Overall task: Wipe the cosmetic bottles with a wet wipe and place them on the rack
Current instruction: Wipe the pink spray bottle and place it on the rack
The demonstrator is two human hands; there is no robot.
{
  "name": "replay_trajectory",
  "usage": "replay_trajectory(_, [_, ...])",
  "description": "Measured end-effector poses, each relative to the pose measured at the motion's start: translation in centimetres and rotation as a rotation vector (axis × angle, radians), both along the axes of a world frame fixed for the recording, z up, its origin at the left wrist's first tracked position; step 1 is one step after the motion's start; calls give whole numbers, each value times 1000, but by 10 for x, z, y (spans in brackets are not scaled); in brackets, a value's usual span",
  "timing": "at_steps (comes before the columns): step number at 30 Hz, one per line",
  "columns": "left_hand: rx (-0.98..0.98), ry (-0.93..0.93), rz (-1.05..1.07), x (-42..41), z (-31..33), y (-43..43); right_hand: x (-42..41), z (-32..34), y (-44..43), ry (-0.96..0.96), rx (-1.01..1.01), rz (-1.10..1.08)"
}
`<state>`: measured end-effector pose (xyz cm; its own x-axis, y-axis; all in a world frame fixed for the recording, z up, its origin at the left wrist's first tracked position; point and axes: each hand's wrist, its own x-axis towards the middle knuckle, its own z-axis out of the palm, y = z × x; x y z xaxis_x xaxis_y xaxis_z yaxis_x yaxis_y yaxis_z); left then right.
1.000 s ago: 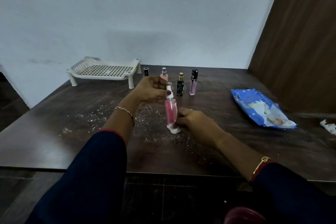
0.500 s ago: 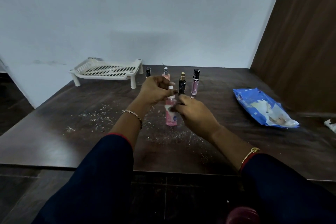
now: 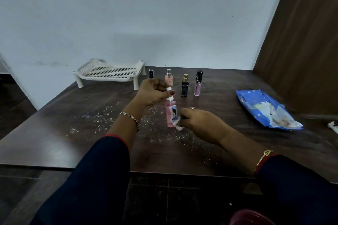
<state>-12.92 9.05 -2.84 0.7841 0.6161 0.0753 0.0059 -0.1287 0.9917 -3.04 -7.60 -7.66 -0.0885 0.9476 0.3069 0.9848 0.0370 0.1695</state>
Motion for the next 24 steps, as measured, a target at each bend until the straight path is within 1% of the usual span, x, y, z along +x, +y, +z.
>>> replay_trajectory(2, [7,-21,-10,-2,-1,0,6,1,-2,101,119,-71])
replay_trajectory(5, [41,-7,-15,-4,-1,1,7,12,1,384,316,-158])
replay_trajectory(6, [38,-1,-13,-4,-2,2,2,16,6,422,359,-155])
replay_trajectory(8, [22,-2,-2,-4,-2,2,-11,21,18,390,376,-113])
replay_trajectory(11, [25,-14,35,-2,-4,2,-27,14,36,206,308,-26])
replay_trajectory(13, [39,-17,51,-2,-6,1,-29,8,42,97,282,-29])
replay_trajectory(16, [39,-9,30,-1,-5,1,-26,3,40,0,279,-31])
replay_trajectory(19, [19,-3,2,1,-4,1,-22,1,33,-5,301,-25])
replay_trajectory(24, [-29,-28,-45,1,-5,3,-16,-3,34,129,361,-32])
